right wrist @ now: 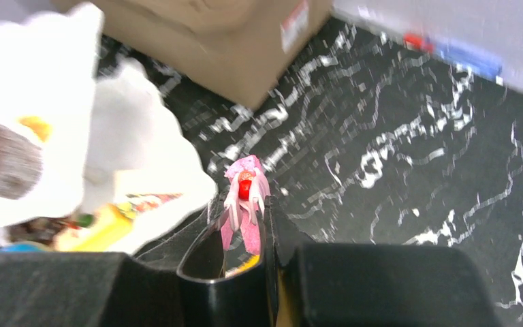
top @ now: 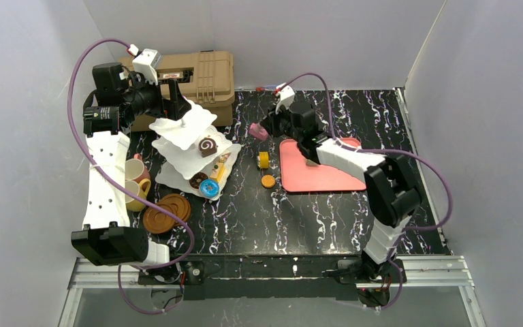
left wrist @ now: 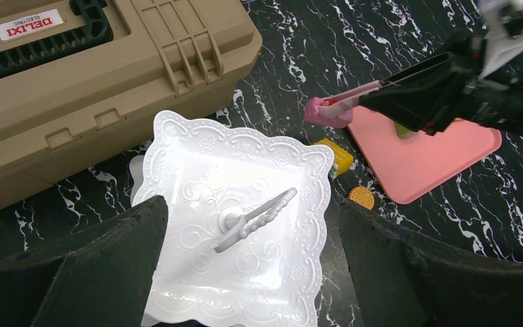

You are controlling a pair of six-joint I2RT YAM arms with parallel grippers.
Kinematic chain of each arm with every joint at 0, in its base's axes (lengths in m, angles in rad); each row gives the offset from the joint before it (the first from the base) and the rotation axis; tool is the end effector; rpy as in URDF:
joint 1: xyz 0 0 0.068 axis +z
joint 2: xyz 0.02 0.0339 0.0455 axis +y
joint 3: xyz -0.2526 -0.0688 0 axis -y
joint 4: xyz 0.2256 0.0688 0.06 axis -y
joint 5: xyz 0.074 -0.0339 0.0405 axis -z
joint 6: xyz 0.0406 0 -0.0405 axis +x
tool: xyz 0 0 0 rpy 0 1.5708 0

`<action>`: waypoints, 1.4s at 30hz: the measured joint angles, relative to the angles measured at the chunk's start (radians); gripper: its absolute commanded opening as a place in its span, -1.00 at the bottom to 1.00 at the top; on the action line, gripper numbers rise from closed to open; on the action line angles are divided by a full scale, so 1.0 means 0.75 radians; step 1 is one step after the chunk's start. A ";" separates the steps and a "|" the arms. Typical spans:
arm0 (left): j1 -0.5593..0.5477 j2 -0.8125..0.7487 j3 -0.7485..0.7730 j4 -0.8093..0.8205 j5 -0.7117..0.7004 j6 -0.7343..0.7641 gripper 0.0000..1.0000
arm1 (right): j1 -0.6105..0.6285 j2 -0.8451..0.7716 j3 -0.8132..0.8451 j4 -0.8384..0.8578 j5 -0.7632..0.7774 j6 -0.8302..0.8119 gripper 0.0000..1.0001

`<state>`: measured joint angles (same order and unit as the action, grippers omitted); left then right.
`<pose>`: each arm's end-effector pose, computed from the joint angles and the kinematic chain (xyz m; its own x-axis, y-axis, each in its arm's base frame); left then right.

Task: Serve the afternoon tea
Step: Pick up the dessert at the center of the board, then place the desert on the desert table.

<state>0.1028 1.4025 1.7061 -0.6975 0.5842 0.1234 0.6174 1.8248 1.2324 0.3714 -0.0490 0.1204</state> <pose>0.2755 0.0059 0.4458 -0.3270 0.0695 -0.9425 0.4648 0.8802 -0.0964 0.3380 0.2424 0.2567 -0.2516 -0.0315 -0.9673 -0.5913 0.7963 0.1278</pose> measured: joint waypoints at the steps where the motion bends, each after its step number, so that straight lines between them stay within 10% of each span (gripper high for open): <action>1: 0.000 0.000 0.000 0.000 0.000 -0.001 0.86 | 0.009 -0.031 0.002 -0.002 -0.003 0.008 -0.78; 23: 0.009 0.000 0.000 0.001 0.001 0.000 0.85 | 0.254 0.101 0.325 0.119 -0.082 0.350 -0.70; 35: 0.010 0.000 0.000 0.001 0.001 0.011 0.85 | 0.253 0.144 0.326 0.137 -0.055 0.411 0.09; 42: 0.010 0.000 0.000 0.001 0.001 0.015 0.85 | 0.253 0.127 0.323 0.131 -0.048 0.392 0.18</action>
<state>0.1101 1.4025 1.7061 -0.6971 0.5850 0.1345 0.8074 1.9198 1.4750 0.4694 -0.0849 0.4141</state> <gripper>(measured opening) 0.927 0.590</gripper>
